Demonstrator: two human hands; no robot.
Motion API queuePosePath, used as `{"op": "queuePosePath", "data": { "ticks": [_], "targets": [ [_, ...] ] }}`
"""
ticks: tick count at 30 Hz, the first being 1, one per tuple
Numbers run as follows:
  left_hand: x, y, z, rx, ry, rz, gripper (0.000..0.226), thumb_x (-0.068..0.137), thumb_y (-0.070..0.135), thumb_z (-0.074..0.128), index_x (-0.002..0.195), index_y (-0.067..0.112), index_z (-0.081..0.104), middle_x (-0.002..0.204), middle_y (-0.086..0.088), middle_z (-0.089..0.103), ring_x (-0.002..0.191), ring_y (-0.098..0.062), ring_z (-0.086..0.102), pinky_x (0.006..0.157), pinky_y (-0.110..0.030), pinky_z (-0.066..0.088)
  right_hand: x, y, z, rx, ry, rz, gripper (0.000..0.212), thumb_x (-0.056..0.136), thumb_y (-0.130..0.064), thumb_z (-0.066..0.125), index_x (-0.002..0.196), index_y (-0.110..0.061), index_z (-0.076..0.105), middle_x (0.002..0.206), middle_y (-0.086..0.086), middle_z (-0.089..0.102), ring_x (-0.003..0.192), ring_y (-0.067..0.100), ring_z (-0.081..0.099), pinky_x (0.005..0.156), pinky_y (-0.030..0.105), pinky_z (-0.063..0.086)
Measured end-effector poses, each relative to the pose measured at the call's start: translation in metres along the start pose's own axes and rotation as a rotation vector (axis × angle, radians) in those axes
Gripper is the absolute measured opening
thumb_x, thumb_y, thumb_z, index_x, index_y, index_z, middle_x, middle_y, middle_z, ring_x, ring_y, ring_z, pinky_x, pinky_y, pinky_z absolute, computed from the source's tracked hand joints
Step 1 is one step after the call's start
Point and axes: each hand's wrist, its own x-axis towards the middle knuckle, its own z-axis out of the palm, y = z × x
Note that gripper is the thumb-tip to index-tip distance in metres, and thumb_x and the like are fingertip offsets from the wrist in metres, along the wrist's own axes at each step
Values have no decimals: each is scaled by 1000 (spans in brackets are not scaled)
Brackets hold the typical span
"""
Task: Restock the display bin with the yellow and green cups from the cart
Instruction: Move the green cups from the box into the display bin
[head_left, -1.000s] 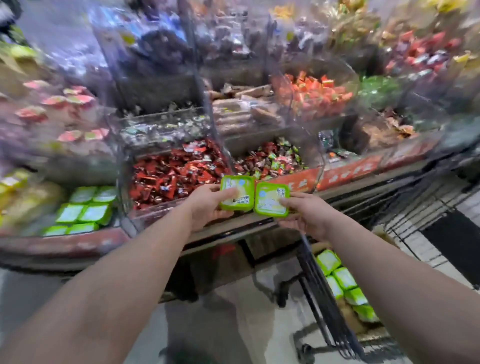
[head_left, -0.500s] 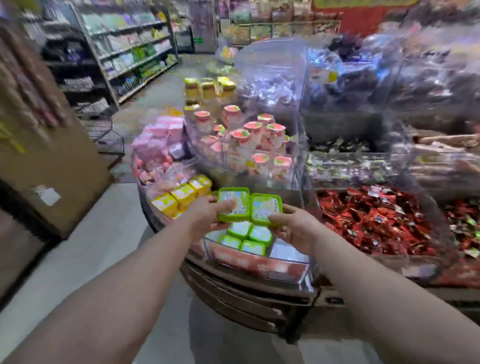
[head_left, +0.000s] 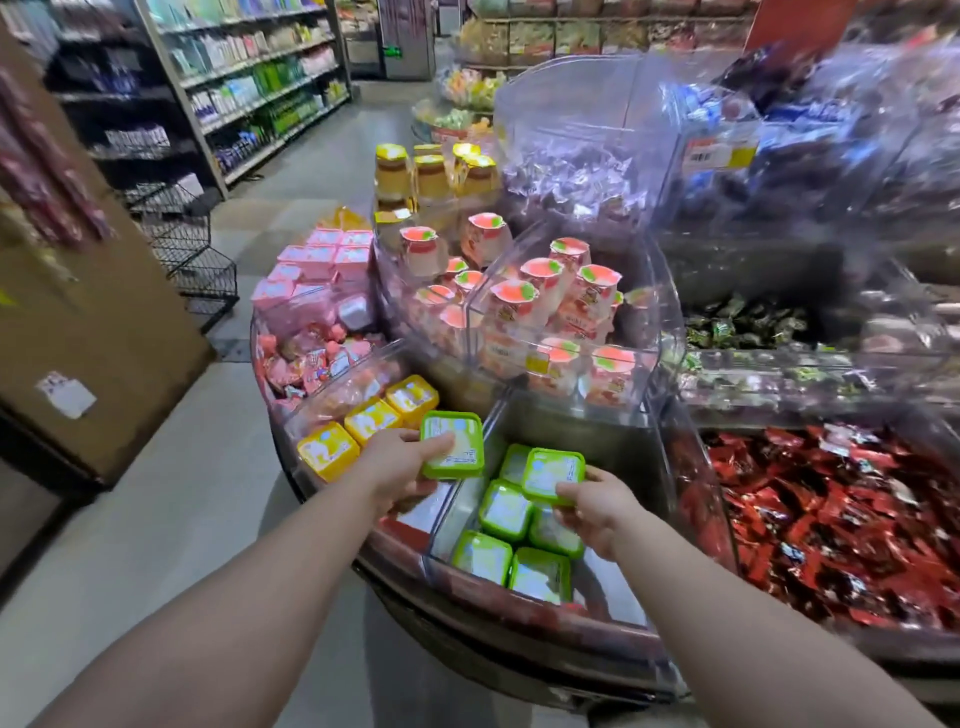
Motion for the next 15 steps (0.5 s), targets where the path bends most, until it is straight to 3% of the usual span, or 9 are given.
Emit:
{"op": "queuePosePath", "data": {
  "ticks": [2, 4, 8, 15],
  "targets": [
    [14, 10, 0, 4, -14, 4, 40, 80, 24, 76, 109, 3, 60, 109, -17, 70, 92, -26, 69, 57, -30, 55, 20, 0, 4, 7, 75, 5, 19, 89, 8, 55, 102, -6, 58, 79, 9, 62, 55, 18, 53, 37, 18, 43],
    [24, 16, 4, -2, -19, 4, 30, 81, 24, 74, 102, 5, 62, 106, -14, 71, 90, -24, 70, 60, -30, 55, 41, 1, 6, 33, 138, -6, 25, 88, 8, 57, 108, -6, 56, 91, 14, 63, 59, 20, 55, 37, 18, 45],
    [40, 16, 12, 14, -53, -17, 43, 81, 25, 75, 113, 0, 60, 107, -15, 71, 81, -20, 71, 54, -25, 55, 64, 7, 14, 90, 139, 35, 35, 89, 8, 56, 116, -12, 50, 104, 14, 62, 70, 20, 60, 40, 18, 50],
    [56, 31, 12, 55, -189, -14, 28, 84, 23, 71, 103, 4, 63, 94, -10, 74, 72, -15, 71, 67, -29, 58, 93, 21, 30, 103, 187, 70, 57, 89, 7, 54, 141, -11, 40, 129, 22, 56, 75, 19, 56, 46, 20, 51]
  ]
}}
